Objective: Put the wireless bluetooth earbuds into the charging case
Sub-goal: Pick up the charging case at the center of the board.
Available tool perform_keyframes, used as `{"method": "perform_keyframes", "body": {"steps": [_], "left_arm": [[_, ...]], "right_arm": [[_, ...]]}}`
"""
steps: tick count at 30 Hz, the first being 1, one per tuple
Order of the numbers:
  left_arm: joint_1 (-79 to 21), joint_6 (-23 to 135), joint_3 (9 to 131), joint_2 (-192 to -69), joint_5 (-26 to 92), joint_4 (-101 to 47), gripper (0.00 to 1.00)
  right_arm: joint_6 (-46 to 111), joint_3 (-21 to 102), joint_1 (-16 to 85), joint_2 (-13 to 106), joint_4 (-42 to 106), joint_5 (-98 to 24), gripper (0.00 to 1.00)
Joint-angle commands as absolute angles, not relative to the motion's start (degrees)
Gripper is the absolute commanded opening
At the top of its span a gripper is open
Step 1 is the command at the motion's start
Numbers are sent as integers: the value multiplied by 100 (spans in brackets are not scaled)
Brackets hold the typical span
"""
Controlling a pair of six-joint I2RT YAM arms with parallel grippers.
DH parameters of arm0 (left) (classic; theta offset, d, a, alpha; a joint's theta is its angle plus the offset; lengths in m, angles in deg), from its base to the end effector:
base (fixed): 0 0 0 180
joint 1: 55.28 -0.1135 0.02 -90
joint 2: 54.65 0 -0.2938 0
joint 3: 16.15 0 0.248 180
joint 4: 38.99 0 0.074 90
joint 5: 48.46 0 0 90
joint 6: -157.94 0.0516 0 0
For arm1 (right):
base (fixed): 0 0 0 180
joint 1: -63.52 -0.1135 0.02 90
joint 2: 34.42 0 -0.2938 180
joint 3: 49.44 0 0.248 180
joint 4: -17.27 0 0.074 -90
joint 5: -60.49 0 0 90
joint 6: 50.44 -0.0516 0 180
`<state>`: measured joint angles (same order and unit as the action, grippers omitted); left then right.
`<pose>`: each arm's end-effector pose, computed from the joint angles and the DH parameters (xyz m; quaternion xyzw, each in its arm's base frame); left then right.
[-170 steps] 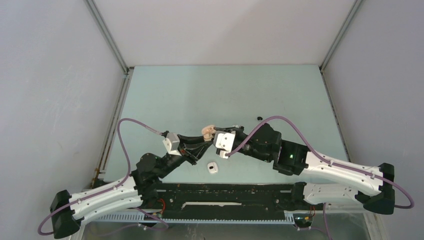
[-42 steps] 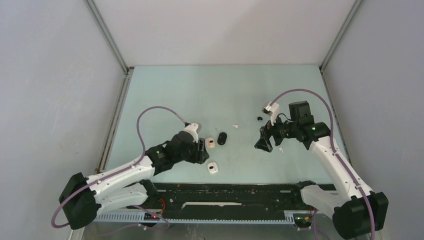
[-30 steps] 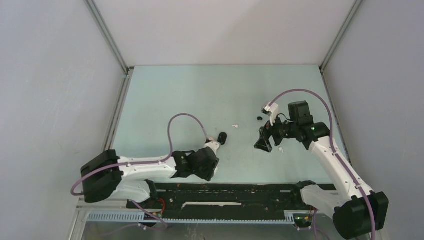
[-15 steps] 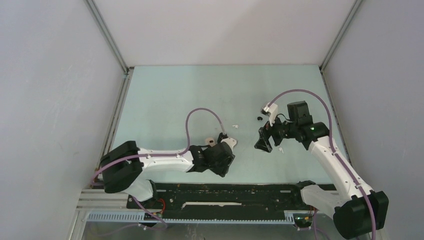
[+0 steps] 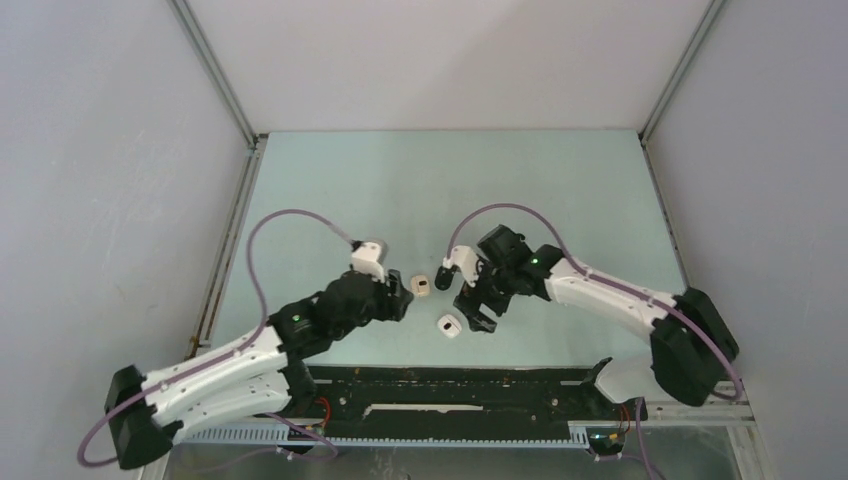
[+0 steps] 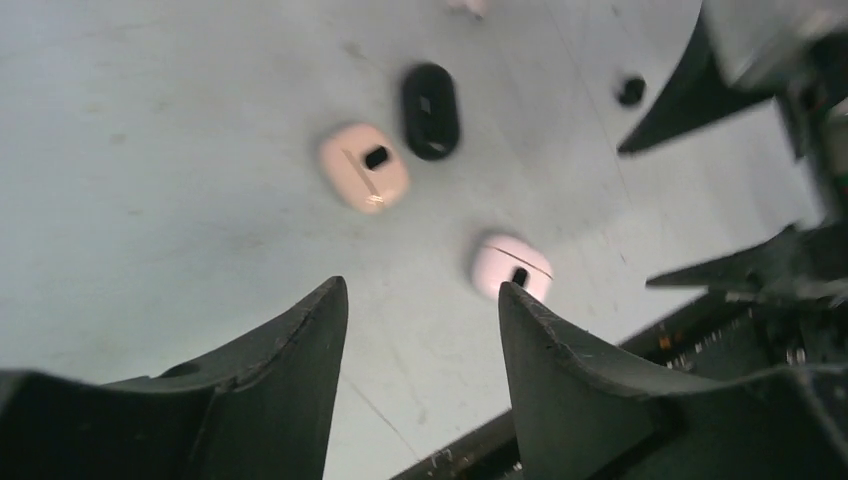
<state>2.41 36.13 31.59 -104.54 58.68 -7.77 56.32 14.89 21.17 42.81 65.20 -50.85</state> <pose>0.1099 -0.1453 0.2611 0.1260 0.8642 -0.2370 0.4255 0.1768 0.1865 0.2381 -0.5097 0.8043 0.2295 0.2016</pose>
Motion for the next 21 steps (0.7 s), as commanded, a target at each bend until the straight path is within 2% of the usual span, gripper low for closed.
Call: {"method": "perform_keyframes", "body": {"steps": [1, 6, 10, 21], "left_arm": [[-230, 3498, 2734, -9282, 6694, -912, 65], [-706, 3398, 2477, -8802, 6844, -616, 68], [-776, 3275, 2330, -8761, 6809, -592, 68], [-786, 3164, 2124, -8641, 6707, -716, 68]], "right_arm": [[5216, 1903, 1597, 4910, 5992, -4591, 88], [4818, 1963, 1074, 5204, 5473, -4200, 91], [4398, 2070, 850, 5456, 5164, -3852, 79], [3983, 2260, 391, 6164, 5243, -3186, 77]]}}
